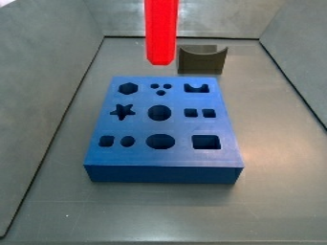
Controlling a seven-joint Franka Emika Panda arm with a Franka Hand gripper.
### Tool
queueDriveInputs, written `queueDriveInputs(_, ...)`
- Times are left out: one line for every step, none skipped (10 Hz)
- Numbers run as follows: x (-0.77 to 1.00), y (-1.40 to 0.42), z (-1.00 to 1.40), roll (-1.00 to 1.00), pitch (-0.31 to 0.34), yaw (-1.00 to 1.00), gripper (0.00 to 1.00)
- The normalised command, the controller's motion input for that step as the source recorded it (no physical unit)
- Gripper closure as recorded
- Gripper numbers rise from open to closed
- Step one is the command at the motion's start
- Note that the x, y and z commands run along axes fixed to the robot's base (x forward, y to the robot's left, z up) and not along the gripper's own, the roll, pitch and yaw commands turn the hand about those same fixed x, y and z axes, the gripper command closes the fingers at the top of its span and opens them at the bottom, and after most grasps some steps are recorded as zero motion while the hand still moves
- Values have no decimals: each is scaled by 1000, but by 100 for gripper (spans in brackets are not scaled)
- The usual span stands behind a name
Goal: Insert the hexagon object.
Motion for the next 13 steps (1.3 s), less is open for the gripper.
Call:
queueDriveInputs(-43, 43, -94, 0, -11, -669, 100)
queueDriveInputs(-60, 40, -206, 0, 0, -957, 100)
queueDriveInputs(-149, 97, -409, 0, 0, -891, 100)
queueDriveInputs(-243, 489, -529, -204, -26, -334, 100)
queueDriveInputs(-363, 700, -577, -303, -67, -54, 100)
queueDriveInputs(-391, 800, -454, -364, -146, 0, 100)
queueDriveInputs(-369, 760, -369, -416, -170, 0, 100)
queueDriveInputs(-346, 720, -306, -450, -191, 0, 100)
queueDriveInputs(-366, 626, -254, -461, -210, 0, 100)
queueDriveInputs(-377, 297, -454, -343, -156, -357, 100)
queueDriveInputs(-266, 129, -374, -180, -133, -620, 100)
queueDriveInputs(-40, 77, -343, -89, -39, -697, 100)
queueDriveInputs(-69, 0, -314, -24, -19, -689, 100)
